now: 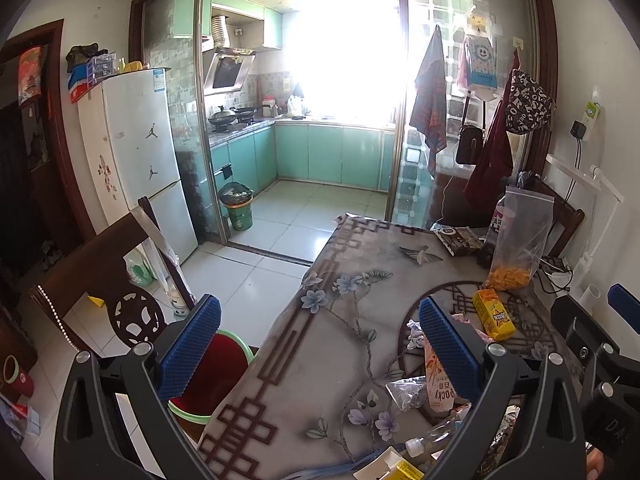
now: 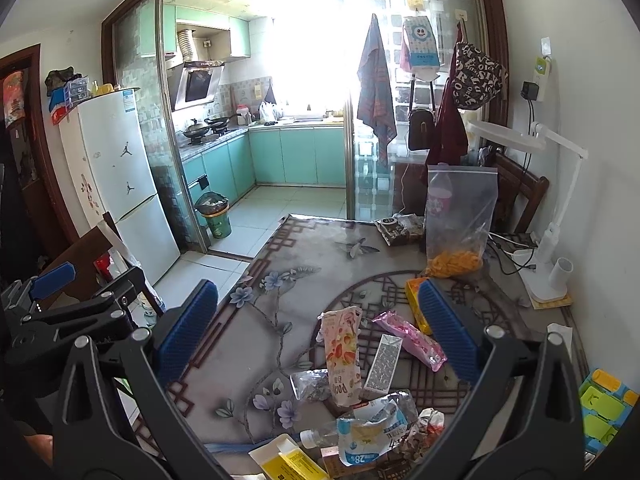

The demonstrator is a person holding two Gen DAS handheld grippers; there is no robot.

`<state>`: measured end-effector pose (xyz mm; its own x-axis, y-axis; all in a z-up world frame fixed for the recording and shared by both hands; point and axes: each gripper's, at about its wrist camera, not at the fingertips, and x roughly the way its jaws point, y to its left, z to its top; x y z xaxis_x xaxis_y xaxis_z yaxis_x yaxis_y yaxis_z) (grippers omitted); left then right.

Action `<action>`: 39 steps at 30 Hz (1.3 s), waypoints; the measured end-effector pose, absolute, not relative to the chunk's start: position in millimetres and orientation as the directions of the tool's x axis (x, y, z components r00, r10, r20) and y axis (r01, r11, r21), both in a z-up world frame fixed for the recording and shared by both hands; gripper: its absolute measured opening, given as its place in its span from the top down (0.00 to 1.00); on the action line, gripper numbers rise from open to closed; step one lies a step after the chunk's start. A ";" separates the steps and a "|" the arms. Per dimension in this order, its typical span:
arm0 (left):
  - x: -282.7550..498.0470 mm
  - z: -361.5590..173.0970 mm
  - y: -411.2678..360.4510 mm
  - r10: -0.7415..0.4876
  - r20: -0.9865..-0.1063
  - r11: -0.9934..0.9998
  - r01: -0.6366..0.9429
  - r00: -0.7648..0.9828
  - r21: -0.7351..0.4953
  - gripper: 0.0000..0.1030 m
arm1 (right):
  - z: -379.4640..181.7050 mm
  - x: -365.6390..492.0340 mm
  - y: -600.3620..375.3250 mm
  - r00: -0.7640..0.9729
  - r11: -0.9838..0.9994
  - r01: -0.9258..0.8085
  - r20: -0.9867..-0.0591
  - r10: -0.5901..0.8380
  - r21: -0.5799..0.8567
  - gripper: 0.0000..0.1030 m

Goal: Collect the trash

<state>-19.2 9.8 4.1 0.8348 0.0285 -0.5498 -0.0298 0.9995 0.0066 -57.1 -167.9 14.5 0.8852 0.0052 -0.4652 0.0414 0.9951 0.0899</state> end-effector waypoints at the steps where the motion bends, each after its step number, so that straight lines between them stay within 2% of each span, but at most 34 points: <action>1: -19.1 2.7 11.6 0.034 -0.553 0.999 -0.034 0.833 0.010 0.07 | 14.3 -56.9 -167.0 0.886 0.995 0.040 -0.463 0.005 0.088 0.04; 6: -15.7 -2.3 17.9 0.040 -0.572 0.999 -0.048 0.820 0.002 0.07 | 11.2 -54.8 -163.1 0.884 0.996 0.038 -0.468 0.004 0.081 0.04; 39: -5.1 1.6 3.4 0.058 -0.552 0.998 -0.043 0.832 0.041 0.07 | 8.6 -45.4 -169.6 0.879 0.996 0.048 -0.477 -0.005 0.078 0.04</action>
<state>-5.1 3.4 1.6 0.8319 0.0584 -0.5518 -0.0428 0.9982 0.0412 -45.4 -169.6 8.6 0.8788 -0.0047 -0.4771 0.0477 0.9958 0.0781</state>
